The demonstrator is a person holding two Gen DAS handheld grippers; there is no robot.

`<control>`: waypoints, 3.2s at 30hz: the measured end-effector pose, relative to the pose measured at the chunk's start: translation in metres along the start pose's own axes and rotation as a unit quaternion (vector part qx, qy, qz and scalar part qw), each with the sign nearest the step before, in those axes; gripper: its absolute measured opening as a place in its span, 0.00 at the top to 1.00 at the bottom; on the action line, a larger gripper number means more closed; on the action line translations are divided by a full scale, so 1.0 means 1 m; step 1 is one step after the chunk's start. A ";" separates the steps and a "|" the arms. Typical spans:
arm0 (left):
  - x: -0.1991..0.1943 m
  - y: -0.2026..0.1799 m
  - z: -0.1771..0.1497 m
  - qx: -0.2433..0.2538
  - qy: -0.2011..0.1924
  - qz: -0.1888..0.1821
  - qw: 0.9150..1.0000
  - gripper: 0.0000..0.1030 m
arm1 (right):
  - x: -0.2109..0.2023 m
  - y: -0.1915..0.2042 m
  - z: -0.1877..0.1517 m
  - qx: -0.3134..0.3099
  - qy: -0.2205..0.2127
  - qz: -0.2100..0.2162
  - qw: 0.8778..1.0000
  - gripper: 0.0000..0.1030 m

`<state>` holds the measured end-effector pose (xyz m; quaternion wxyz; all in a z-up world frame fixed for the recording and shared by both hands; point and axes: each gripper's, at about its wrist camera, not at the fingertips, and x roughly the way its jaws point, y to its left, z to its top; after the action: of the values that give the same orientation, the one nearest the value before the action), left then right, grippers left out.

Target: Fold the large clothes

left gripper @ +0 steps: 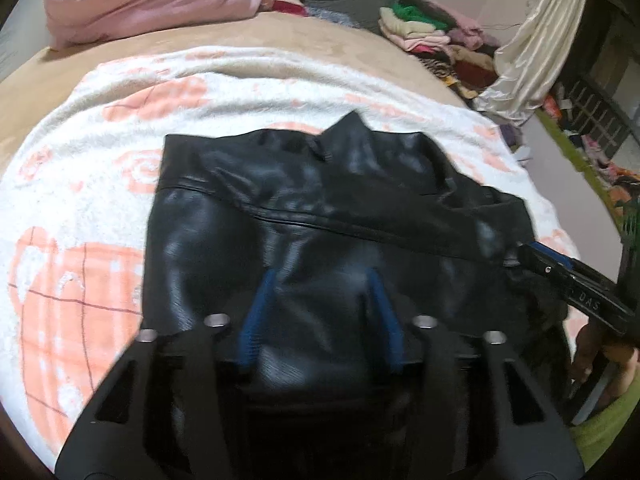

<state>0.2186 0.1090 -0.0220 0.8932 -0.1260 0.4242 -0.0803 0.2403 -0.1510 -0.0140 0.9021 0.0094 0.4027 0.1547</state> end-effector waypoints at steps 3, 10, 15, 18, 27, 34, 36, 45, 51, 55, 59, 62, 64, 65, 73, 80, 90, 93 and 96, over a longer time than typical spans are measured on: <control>-0.011 -0.018 -0.007 0.036 -0.013 0.003 0.999 0.50 | -0.016 0.006 -0.005 -0.006 -0.010 0.012 1.000 0.43; -0.008 -0.040 -0.027 0.062 0.023 -0.037 0.997 0.48 | -0.041 0.014 -0.017 -0.016 -0.028 0.019 0.999 0.41; 0.017 -0.046 -0.038 0.078 0.054 -0.013 0.995 0.48 | -0.044 0.024 -0.023 -0.029 -0.028 0.020 0.999 0.41; 0.012 -0.045 -0.038 0.074 0.049 -0.019 0.996 0.48 | -0.036 0.031 -0.030 -0.046 -0.008 0.007 0.999 0.41; 0.006 -0.041 -0.034 0.069 0.047 -0.033 0.996 0.48 | 0.003 0.015 -0.056 -0.024 0.065 -0.027 0.997 0.41; -0.001 -0.041 -0.033 0.067 0.043 -0.039 0.996 0.47 | -0.026 0.006 -0.049 0.000 0.021 0.008 1.000 0.36; -0.002 -0.043 -0.034 0.069 0.043 -0.041 0.996 0.46 | -0.034 0.006 -0.049 0.005 0.015 0.014 1.000 0.25; -0.009 -0.046 -0.035 0.071 0.041 -0.046 0.996 0.33 | -0.053 0.002 -0.049 0.014 -0.001 0.006 1.000 0.10; -0.015 -0.044 -0.032 0.066 0.036 -0.046 0.996 0.23 | -0.062 0.004 -0.047 0.017 -0.007 0.000 1.000 0.07; -0.022 -0.045 -0.031 0.070 0.029 -0.047 0.996 0.17 | -0.067 0.007 -0.045 0.012 -0.012 -0.002 1.000 0.06; -0.026 -0.047 -0.030 0.076 0.026 -0.040 0.996 0.14 | -0.072 0.012 -0.043 0.008 -0.016 -0.002 1.000 0.05; -0.029 -0.046 -0.029 0.074 0.023 -0.041 0.996 0.09 | -0.076 0.017 -0.041 0.001 -0.020 -0.002 1.000 0.05; -0.032 -0.047 -0.028 0.076 0.019 -0.038 0.996 0.09 | -0.079 0.020 -0.040 -0.002 -0.023 -0.001 1.000 0.05; -0.033 -0.047 -0.028 0.076 0.018 -0.036 0.996 0.09 | -0.080 0.021 -0.040 -0.003 -0.024 -0.002 1.000 0.04; -0.042 -0.044 -0.026 0.069 0.011 -0.027 0.997 0.09 | -0.088 0.030 -0.039 -0.007 -0.031 -0.003 0.999 0.04; -0.056 -0.046 -0.025 0.069 -0.002 -0.025 0.997 0.09 | -0.093 0.036 -0.041 -0.011 -0.034 -0.002 0.999 0.04; -0.081 -0.051 -0.027 0.069 -0.027 -0.016 0.997 0.09 | -0.109 0.042 -0.040 -0.016 -0.050 0.010 0.999 0.04; -0.086 -0.052 -0.031 0.067 -0.031 -0.015 0.997 0.09 | -0.114 0.042 -0.040 -0.014 -0.056 0.014 0.998 0.04; -0.090 -0.056 -0.036 0.070 -0.033 -0.011 0.997 0.09 | -0.119 0.041 -0.040 -0.011 -0.062 0.018 0.998 0.04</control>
<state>0.1321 0.0725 0.0390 0.9125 -0.0705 0.3860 -0.1153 0.1254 -0.1504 0.0510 0.9226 0.0161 0.3436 0.1745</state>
